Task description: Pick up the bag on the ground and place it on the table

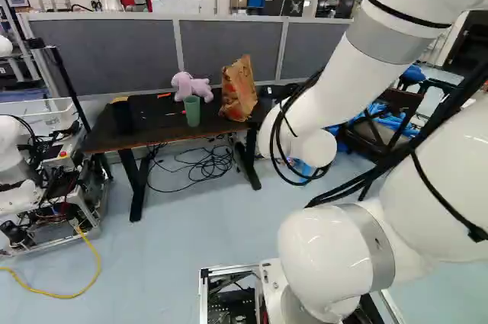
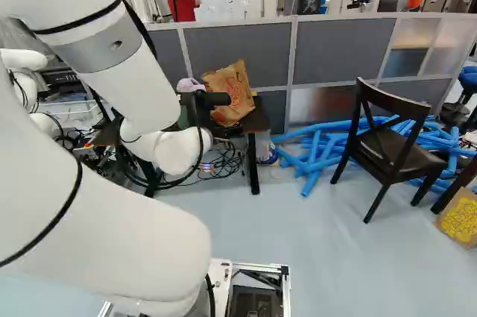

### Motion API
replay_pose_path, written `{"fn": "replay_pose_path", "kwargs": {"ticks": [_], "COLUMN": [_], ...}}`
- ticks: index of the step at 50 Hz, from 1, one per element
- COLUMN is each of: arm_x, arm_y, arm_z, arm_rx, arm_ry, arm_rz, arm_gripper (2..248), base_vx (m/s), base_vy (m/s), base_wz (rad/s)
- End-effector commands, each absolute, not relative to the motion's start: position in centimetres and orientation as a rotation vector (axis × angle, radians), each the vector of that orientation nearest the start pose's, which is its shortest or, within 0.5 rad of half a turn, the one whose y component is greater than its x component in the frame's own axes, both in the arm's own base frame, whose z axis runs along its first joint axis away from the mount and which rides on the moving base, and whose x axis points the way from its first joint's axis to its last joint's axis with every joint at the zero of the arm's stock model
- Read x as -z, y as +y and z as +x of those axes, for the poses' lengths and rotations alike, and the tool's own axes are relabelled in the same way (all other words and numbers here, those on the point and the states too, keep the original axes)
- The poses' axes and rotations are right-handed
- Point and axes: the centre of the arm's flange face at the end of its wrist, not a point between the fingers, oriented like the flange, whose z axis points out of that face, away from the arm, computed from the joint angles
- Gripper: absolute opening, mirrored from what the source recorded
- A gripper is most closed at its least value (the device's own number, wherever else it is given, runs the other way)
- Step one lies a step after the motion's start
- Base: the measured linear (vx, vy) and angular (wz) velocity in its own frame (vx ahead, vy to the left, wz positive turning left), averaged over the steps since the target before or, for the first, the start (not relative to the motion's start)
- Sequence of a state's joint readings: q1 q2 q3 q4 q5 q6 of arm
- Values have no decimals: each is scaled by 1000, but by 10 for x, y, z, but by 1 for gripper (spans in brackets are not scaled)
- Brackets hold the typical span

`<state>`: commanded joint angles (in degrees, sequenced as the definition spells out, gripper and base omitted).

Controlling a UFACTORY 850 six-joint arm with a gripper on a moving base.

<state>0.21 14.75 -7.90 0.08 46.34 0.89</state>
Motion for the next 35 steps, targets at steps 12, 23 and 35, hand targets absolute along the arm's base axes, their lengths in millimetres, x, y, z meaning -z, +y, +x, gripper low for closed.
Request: {"fn": "replay_pose_path", "kwargs": {"ticks": [12, 23, 35], "arm_x": [-369, -366, -366], "arm_y": [0, 0, 0], "arm_z": [277, 272, 270], "arm_rx": [1803, 1819, 1824], "arm_ry": [7, 2, 0], "arm_rz": [-2567, -2560, -2558], "arm_gripper": [247, 247, 247], "base_vx": [0, 0, 0], "base_vy": [0, 0, 0], "base_wz": [0, 0, 0]}}
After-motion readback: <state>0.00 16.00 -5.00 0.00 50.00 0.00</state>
